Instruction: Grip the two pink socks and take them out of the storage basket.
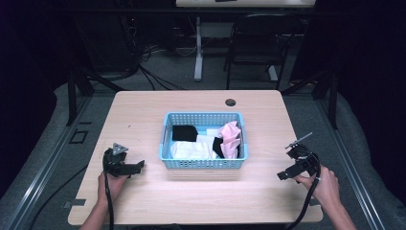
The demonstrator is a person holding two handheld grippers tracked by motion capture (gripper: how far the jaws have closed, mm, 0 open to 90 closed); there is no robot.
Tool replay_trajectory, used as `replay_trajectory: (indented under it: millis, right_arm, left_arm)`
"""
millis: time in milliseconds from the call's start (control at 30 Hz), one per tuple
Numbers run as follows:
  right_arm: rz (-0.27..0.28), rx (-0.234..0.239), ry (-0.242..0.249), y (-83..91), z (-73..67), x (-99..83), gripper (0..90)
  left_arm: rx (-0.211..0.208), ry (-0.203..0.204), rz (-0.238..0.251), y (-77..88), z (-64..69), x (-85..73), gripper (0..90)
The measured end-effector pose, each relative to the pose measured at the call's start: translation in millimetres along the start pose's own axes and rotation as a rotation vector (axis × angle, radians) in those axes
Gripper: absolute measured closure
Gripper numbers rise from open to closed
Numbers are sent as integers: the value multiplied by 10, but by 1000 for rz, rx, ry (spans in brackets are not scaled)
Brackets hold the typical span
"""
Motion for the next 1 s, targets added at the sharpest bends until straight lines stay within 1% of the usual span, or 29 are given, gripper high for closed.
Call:
replay_trajectory:
  millis: [67,100,133,200,267,300,333,367,400,433,467,500,600,667,733,800,833,900,967,1000]
  right_arm:
    - [4,6,1,23,-8,13,8]
    - [8,0,4,68,-30,45,8]
    - [3,7,14,87,-33,60,8]
    - [14,6,15,124,-61,91,9]
    - [6,10,31,173,-84,133,10]
    - [20,6,21,190,-106,150,10]
    - [20,6,21,190,-106,150,10]
    - [13,9,44,253,-121,200,10]
    - [13,9,44,253,-121,200,10]
    - [12,10,60,319,-145,255,11]
    - [19,12,58,339,-158,274,11]
    - [12,10,75,366,-158,296,11]
    - [29,11,78,447,-200,378,12]
    - [23,10,90,491,-208,425,11]
    - [28,12,100,536,-221,478,11]
    - [39,16,95,572,-243,529,11]
    - [36,22,107,598,-245,560,11]
    - [41,13,118,642,-263,622,11]
    - [46,19,121,680,-288,681,11]
    - [43,13,132,695,-292,704,11]
  left_arm:
    - [0,0,0,0,0,0,56]
    - [0,1,0,0,0,0,56]
    - [0,1,1,-1,1,0,56]
    - [0,1,1,-1,1,0,56]
    - [-1,-1,-2,1,-1,0,56]
    - [-1,-1,-2,1,-1,0,56]
    - [-1,-1,-2,1,-1,0,56]
    - [0,-2,-2,1,-1,0,56]
    - [0,-2,-2,1,-1,0,56]
    - [0,-2,-2,1,-1,0,56]
    - [0,-2,-2,1,-1,0,56]
    - [0,-2,-2,1,-1,0,56]
    - [0,-2,-2,1,-1,0,56]
    - [-1,-1,-2,1,-1,0,56]
    - [0,-1,-2,1,-1,0,56]
    - [-1,-1,-2,1,-1,0,56]
    - [-1,-1,-2,1,-1,0,56]
    - [0,-2,-2,2,-1,0,56]
    - [-1,-1,-2,1,-1,0,56]
    - [0,-2,-2,1,-1,0,56]
Point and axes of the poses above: each handheld gripper's, and its own axes: y roughly backward along the jaws, x roughly out of its top, z roughly to its right, the point moved 1 cm from there along -y, roughly forward along the jaws, and after that the axes turned 10 degrees about -x, right-handed, at the moved point
